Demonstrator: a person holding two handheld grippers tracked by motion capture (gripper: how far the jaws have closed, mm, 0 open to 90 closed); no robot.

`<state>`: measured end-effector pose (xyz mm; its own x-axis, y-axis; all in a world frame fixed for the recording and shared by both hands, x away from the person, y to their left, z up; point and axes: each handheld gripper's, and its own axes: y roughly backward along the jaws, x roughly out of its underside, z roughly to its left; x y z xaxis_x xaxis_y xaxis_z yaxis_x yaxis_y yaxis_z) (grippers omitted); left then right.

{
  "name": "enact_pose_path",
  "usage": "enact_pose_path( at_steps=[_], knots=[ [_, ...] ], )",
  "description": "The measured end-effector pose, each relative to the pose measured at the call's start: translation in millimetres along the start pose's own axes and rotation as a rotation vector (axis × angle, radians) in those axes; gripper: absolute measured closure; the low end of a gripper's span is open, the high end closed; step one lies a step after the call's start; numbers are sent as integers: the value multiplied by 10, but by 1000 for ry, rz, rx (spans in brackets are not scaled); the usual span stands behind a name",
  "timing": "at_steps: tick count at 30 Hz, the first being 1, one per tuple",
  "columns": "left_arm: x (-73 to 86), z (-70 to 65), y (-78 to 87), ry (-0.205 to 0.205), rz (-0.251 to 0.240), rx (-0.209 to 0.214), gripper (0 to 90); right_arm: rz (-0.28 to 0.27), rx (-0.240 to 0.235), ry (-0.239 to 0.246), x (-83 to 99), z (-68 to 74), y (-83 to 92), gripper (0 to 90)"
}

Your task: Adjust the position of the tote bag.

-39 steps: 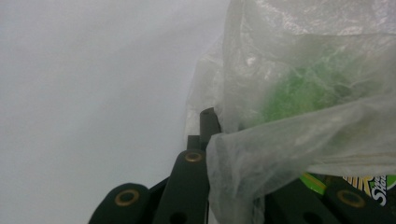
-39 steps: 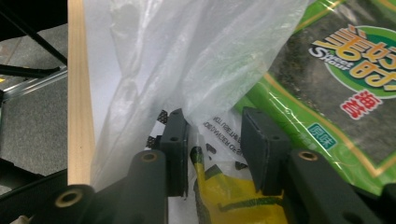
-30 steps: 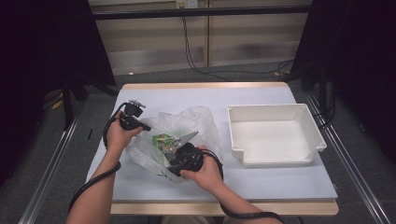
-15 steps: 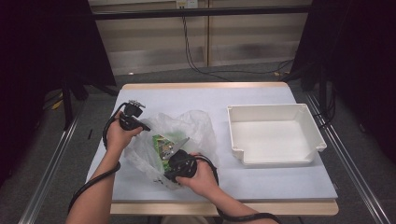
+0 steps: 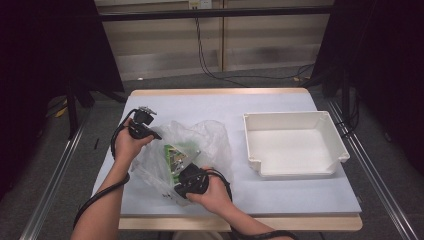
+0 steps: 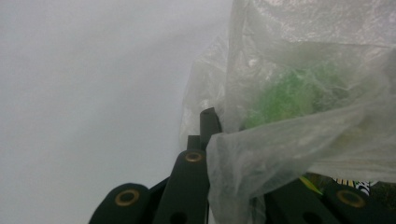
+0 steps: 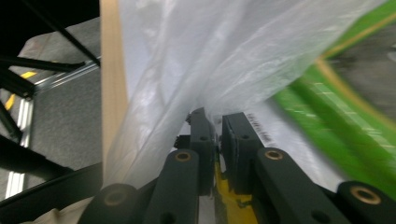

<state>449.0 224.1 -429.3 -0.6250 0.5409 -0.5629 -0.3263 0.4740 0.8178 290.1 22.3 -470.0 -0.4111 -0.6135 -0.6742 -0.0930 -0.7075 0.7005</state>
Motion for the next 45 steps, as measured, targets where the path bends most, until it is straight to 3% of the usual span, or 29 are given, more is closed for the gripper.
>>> enact_pose_path(
  at_steps=[4, 6, 9, 11, 13, 17, 20, 22, 32, 33, 34, 35, 39, 41, 44, 45],
  knots=[
    [-3, 3, 18, 0, 4, -3, 892, -6, 57, -19, -24, -58, 76, 675],
    [-5, 17, 33, -24, 23, -2, 892, -3, 74, -12, -37, -65, 106, 660],
    [2, 21, 34, -24, 24, -2, 892, -19, 85, -22, -56, -87, 147, 631],
    [3, 24, 31, -24, 22, 0, 892, -24, 78, -49, -71, -90, 172, 622],
    [5, 8, 25, 2, 4, -1, 892, -32, 76, -58, -83, -111, 193, 622],
    [3, 2, 36, 1, 6, -2, 892, -43, 55, -107, -88, -146, 242, 618],
    [7, 9, 43, 0, 3, -2, 892, -58, 50, -135, -87, -176, 286, 549],
    [6, 27, 58, -28, 24, -2, 892, -59, 55, -135, -94, -180, 321, 511],
    [4, -11, 58, -10, 2, 0, 893, -81, 34, -168, -158, -185, 319, 462],
    [3, -13, 58, -8, 2, 0, 892, -79, 36, -169, -163, -176, 302, 467],
    [1, 0, 66, -34, 21, -1, 892, -79, 43, -165, -167, -170, 282, 483],
    [4, -18, 51, -12, 2, -7, 893, -78, 44, -164, -171, -165, 259, 510],
    [13, -24, 32, -10, 11, -5, 893, -38, 44, -167, -170, -135, 109, 662],
    [14, -14, 30, -26, 22, -4, 893, -34, 23, -170, -154, -138, 37, 744],
    [8, -19, 19, -12, 16, -16, 895, -43, -7, -163, -145, -117, -44, 874],
    [-2, -1, 31, -35, 33, -23, 895, -44, -26, -165, -150, -102, -71, 900]
  ],
)
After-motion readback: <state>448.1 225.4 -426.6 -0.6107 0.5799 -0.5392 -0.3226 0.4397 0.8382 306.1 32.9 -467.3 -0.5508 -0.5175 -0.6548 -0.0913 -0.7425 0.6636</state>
